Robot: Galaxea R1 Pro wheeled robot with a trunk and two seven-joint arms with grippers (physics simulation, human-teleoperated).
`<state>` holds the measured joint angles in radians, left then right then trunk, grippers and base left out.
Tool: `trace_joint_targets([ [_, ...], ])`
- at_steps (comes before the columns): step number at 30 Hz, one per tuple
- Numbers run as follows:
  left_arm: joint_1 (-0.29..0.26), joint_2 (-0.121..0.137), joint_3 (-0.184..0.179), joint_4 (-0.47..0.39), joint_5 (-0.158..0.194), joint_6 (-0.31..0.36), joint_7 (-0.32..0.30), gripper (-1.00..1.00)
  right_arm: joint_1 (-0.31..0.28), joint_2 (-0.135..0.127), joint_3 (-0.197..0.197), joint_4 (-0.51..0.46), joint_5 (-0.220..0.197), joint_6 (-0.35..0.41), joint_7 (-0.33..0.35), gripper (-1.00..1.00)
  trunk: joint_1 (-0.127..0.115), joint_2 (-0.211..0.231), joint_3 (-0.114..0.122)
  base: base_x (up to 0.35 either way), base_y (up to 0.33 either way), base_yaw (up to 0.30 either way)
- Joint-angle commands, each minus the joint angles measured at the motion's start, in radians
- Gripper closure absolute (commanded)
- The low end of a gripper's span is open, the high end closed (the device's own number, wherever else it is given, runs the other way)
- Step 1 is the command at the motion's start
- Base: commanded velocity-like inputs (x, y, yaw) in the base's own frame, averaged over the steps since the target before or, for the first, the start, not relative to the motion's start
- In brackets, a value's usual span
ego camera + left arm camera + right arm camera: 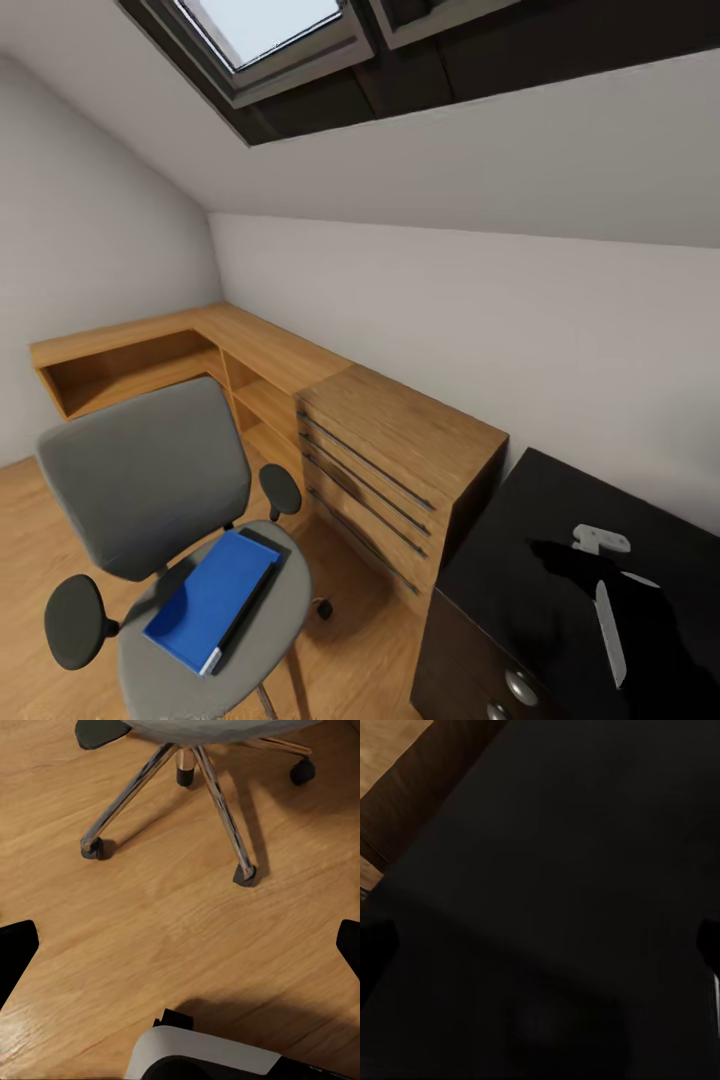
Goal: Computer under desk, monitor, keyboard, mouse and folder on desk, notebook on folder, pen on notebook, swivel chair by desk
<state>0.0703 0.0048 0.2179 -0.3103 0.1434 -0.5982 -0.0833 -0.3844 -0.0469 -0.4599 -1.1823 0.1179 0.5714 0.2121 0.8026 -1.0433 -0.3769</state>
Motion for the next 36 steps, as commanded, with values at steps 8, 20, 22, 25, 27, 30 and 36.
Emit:
trace_joint_targets([
  [8,0.0,0.0,0.001,-0.001,0.011,0.0,-0.009,-1.0,-0.001,0.004,-0.002,-0.002,0.011,0.002,0.009,-1.0,0.0,-0.001,-0.006,0.0,0.0,0.248],
  [20,0.0,0.0,0.001,-0.001,0.01,0.0,-0.009,-1.0,0.0,0.02,-0.001,0.001,0.013,-0.005,0.009,-1.0,0.0,-0.001,-0.014,0.0,0.0,0.251],
  [22,0.0,0.0,0.001,-0.001,0.01,0.0,-0.009,-1.0,0.0,0.025,-0.001,0.003,0.014,-0.006,0.008,-1.0,0.0,-0.001,-0.015,0.0,0.0,0.251],
  [25,0.0,0.0,0.001,0.0,0.01,0.0,-0.009,-1.0,0.001,0.029,0.0,0.004,0.015,-0.006,0.008,-1.0,0.0,-0.001,-0.017,0.0,0.0,0.251],
  [27,0.0,0.0,0.001,0.0,0.01,0.0,-0.009,-1.0,0.001,0.03,0.0,0.005,0.015,-0.007,0.009,-1.0,0.0,-0.001,-0.018,0.0,0.0,0.251],
  [30,0.0,0.0,0.001,-0.001,0.01,0.0,-0.009,-1.0,0.001,0.032,0.0,0.006,0.015,-0.007,0.009,-1.0,0.0,-0.001,-0.02,0.0,0.0,0.251],
  [36,0.0,0.0,0.001,0.0,0.01,0.0,-0.01,-1.0,0.001,0.045,0.001,0.015,0.017,-0.009,0.009,-1.0,0.0,-0.001,-0.024,0.0,0.0,0.251],
])
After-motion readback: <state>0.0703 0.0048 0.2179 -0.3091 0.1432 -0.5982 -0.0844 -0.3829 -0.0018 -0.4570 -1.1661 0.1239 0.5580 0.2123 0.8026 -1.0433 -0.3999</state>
